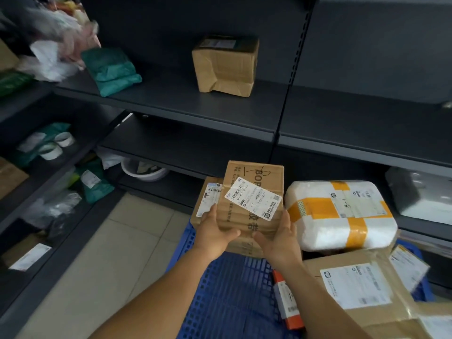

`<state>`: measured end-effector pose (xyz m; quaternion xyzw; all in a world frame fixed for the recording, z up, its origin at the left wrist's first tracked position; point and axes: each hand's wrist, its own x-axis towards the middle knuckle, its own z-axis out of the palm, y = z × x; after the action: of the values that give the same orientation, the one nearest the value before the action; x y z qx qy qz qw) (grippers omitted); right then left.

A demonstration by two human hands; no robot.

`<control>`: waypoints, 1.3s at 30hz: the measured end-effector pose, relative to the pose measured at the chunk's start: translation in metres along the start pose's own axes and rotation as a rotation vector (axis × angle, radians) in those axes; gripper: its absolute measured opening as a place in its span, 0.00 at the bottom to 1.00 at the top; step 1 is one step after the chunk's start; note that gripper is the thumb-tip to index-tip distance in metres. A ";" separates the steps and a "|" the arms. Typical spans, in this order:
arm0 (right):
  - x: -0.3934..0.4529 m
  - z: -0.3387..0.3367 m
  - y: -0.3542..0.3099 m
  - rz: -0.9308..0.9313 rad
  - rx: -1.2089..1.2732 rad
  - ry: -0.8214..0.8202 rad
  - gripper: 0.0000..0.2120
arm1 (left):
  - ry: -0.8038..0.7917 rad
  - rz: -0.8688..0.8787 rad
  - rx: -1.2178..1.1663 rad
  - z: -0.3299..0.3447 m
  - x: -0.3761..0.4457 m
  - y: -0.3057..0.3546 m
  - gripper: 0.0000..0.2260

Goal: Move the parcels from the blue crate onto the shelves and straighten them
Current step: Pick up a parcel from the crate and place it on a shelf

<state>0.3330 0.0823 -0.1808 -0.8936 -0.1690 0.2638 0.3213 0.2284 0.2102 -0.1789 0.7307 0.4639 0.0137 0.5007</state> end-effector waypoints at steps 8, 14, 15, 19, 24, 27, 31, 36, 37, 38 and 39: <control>-0.034 -0.018 -0.023 -0.111 0.017 0.058 0.50 | 0.059 0.090 -0.168 -0.018 -0.035 0.000 0.42; -0.081 -0.015 -0.054 -0.214 0.047 0.081 0.51 | 0.152 0.176 -0.193 -0.059 -0.083 -0.001 0.42; -0.090 -0.012 -0.060 -0.229 0.050 0.077 0.51 | 0.173 0.184 -0.196 -0.067 -0.093 -0.004 0.42; -0.135 0.004 -0.086 -0.312 0.068 0.064 0.51 | 0.263 0.204 -0.230 -0.106 -0.139 -0.024 0.42; -0.204 0.039 -0.119 -0.412 0.079 0.022 0.50 | 0.415 0.257 -0.243 -0.159 -0.209 -0.065 0.36; -0.249 0.063 -0.138 -0.496 0.096 -0.023 0.50 | 0.522 0.257 -0.242 -0.190 -0.257 -0.093 0.34; -0.309 0.097 -0.161 -0.596 0.097 -0.106 0.50 | 0.641 0.202 -0.234 -0.228 -0.317 -0.136 0.37; -0.387 0.139 -0.186 -0.718 0.109 -0.212 0.51 | 0.788 0.170 -0.239 -0.271 -0.396 -0.184 0.40; -0.403 0.147 -0.191 -0.739 0.113 -0.235 0.51 | 0.816 0.161 -0.240 -0.279 -0.411 -0.194 0.39; -0.418 0.155 -0.196 -0.757 0.117 -0.259 0.51 | 0.845 0.157 -0.237 -0.286 -0.428 -0.203 0.37; -0.434 0.163 -0.201 -0.779 0.122 -0.285 0.51 | 0.877 0.150 -0.239 -0.293 -0.443 -0.214 0.36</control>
<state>-0.1366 0.1044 0.0033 -0.6968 -0.5211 0.2529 0.4230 -0.3077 0.1291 0.0052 0.6245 0.5728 0.4116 0.3354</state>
